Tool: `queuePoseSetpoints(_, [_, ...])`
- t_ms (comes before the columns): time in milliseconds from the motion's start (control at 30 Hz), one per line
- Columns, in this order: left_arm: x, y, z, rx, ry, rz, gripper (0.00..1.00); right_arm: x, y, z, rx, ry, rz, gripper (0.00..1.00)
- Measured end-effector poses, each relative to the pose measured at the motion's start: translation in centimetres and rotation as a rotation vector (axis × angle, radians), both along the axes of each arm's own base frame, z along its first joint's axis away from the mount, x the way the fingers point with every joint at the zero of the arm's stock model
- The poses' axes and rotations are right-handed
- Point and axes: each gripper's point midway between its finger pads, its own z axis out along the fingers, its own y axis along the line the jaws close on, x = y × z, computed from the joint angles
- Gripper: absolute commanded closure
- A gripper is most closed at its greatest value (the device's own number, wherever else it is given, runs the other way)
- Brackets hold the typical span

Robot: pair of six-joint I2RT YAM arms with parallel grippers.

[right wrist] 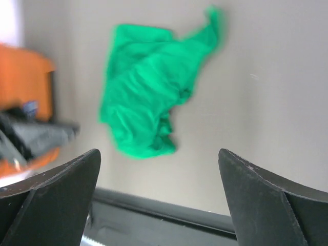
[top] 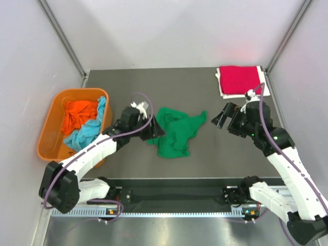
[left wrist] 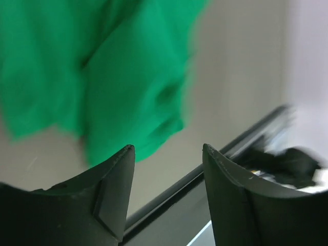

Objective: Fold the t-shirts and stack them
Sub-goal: Move the tshirt to the center of the board, then flatten the tshirt out

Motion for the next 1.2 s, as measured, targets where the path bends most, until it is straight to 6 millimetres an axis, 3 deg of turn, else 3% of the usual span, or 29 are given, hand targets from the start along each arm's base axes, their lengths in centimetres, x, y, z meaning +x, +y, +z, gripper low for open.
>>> queuePoseSetpoints(33, [-1.2, 0.9, -2.5, 0.069, 0.059, 0.006, 0.38, 0.3, -0.3, -1.0, -0.014, 0.026, -0.028, 0.04])
queuePoseSetpoints(67, [-1.9, 1.4, -3.7, 0.114, 0.087, 0.006, 0.38, 0.5, -0.5, -2.2, -0.028, 0.055, -0.049, 0.06])
queuePoseSetpoints(267, [-2.5, 2.5, -5.3, 0.229, 0.075, 0.010, 0.37, 1.4, -0.5, -11.6, -0.096, 0.313, -0.121, 0.24])
queuePoseSetpoints(367, [-1.8, 3.4, -7.2, 0.312, 0.110, 0.048, 0.37, 2.4, 1.1, -14.5, -0.085, 0.390, -0.080, 0.28])
queuePoseSetpoints(500, [-0.3, 4.5, -9.2, 0.380, 0.173, 0.097, 0.40, 2.4, 5.5, -16.3, -0.094, 0.394, 0.058, 0.27])
queuePoseSetpoints(600, [1.4, 5.4, -9.6, 0.390, 0.193, 0.146, 0.40, 1.1, 10.3, -15.7, -0.076, 0.325, 0.222, 0.25])
queuePoseSetpoints(700, [2.1, 6.1, -9.9, 0.401, 0.197, 0.180, 0.40, 0.1, 13.1, -15.1, -0.036, 0.259, 0.316, 0.23])
queuePoseSetpoints(967, [1.9, 5.2, -12.9, 0.391, 0.276, 0.153, 0.48, 0.2, 14.8, -16.8, 0.008, 0.260, 0.320, 0.25])
queuePoseSetpoints(1033, [1.7, 5.2, -13.6, 0.392, 0.299, 0.151, 0.69, 0.3, 15.0, -17.6, 0.007, 0.283, 0.308, 0.26])
queuePoseSetpoints(1067, [1.6, 5.2, -13.8, 0.393, 0.306, 0.151, 0.81, 0.4, 15.1, -18.0, 0.008, 0.294, 0.299, 0.30])
queuePoseSetpoints(1100, [1.5, 5.1, -13.8, 0.391, 0.309, 0.151, 0.99, 0.4, 15.1, -18.4, 0.007, 0.304, 0.293, 0.39])
queuePoseSetpoints(1133, [1.5, 5.1, -13.9, 0.393, 0.307, 0.147, 1.00, 0.4, 15.1, -18.6, 0.007, 0.314, 0.286, 0.53])
queuePoseSetpoints(1167, [1.6, 5.1, -13.8, 0.392, 0.307, 0.148, 1.00, 0.4, 15.1, -18.8, 0.005, 0.322, 0.279, 0.83])
queuePoseSetpoints(1200, [1.6, 5.1, -13.8, 0.392, 0.306, 0.149, 1.00, 0.4, 15.0, -19.0, 0.000, 0.328, 0.274, 1.00])
